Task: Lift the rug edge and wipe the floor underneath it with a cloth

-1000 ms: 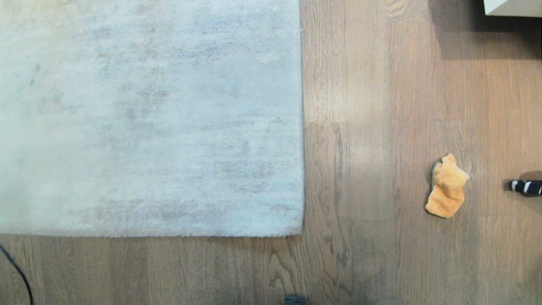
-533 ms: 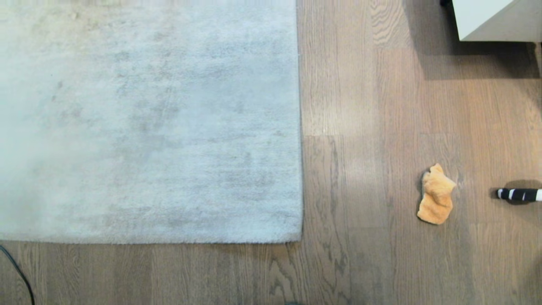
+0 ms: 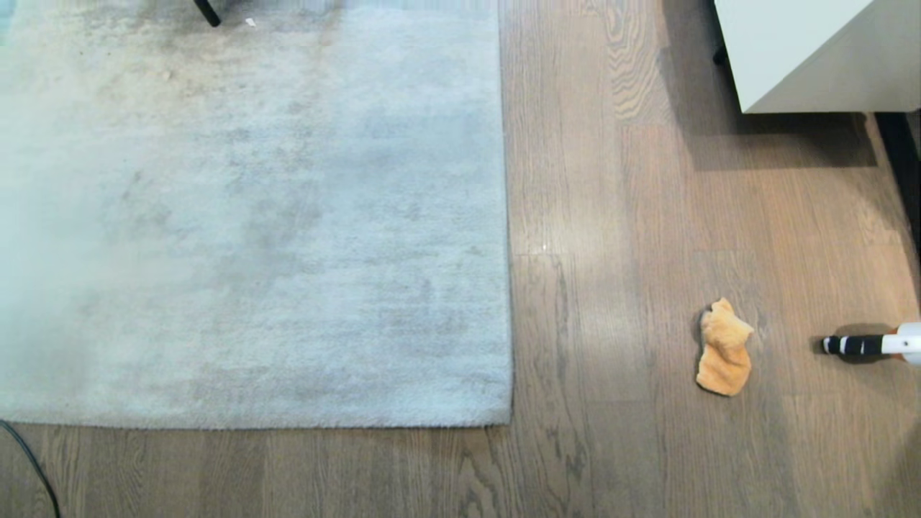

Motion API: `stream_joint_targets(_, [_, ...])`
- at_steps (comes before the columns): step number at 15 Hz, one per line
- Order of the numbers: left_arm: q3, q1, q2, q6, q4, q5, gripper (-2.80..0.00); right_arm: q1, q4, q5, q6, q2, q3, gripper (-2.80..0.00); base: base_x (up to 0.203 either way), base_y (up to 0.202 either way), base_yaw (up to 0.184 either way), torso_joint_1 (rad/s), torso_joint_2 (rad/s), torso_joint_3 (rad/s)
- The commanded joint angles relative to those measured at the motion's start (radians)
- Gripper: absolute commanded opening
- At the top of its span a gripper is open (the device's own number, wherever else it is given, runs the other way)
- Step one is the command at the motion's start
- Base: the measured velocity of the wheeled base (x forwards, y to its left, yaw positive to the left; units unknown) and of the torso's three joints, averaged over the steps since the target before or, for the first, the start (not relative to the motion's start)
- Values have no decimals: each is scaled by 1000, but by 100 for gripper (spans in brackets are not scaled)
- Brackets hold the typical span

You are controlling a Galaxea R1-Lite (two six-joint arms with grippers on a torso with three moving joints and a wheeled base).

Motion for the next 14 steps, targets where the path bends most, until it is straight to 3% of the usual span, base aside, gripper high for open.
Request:
stream_joint_targets(1, [0,0,0,0,0,2,-280,0,-1,0,1,2,0,-280,0,0,0,4,4,191])
stream_joint_targets(14, [0,0,0,0,0,3,-280,0,-1,0,1,2,0,-280,0,0,0,1,3,204])
